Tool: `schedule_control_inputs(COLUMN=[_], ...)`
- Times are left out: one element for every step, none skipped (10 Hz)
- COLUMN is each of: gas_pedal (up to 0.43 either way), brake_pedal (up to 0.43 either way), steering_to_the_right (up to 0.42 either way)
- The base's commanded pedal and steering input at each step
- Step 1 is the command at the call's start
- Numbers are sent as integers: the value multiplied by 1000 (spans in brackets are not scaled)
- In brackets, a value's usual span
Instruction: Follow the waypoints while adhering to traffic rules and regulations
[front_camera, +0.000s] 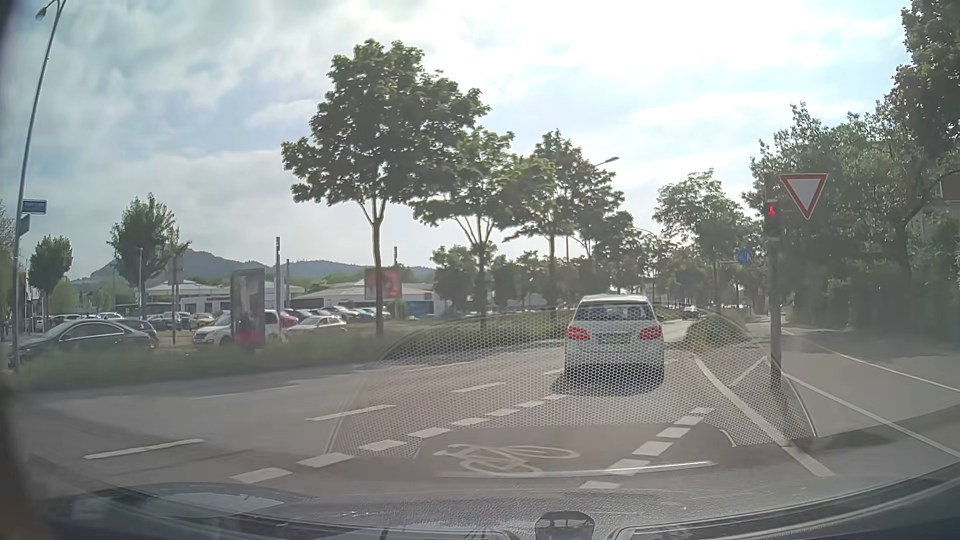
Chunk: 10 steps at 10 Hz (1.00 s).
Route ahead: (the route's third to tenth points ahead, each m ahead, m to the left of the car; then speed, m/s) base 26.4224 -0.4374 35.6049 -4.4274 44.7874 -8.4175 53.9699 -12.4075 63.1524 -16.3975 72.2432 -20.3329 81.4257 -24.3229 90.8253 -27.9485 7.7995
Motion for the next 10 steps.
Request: schedule_control_inputs(gas_pedal=[169, 169, 169, 169, 169, 169, 169, 169, 157, 157], brake_pedal=[0, 0, 0, 0, 0, 0, 0, 0, 0, 0], steering_to_the_right=[72, 74, 75, 75, 75, 75, 75, 75, 75, 75])
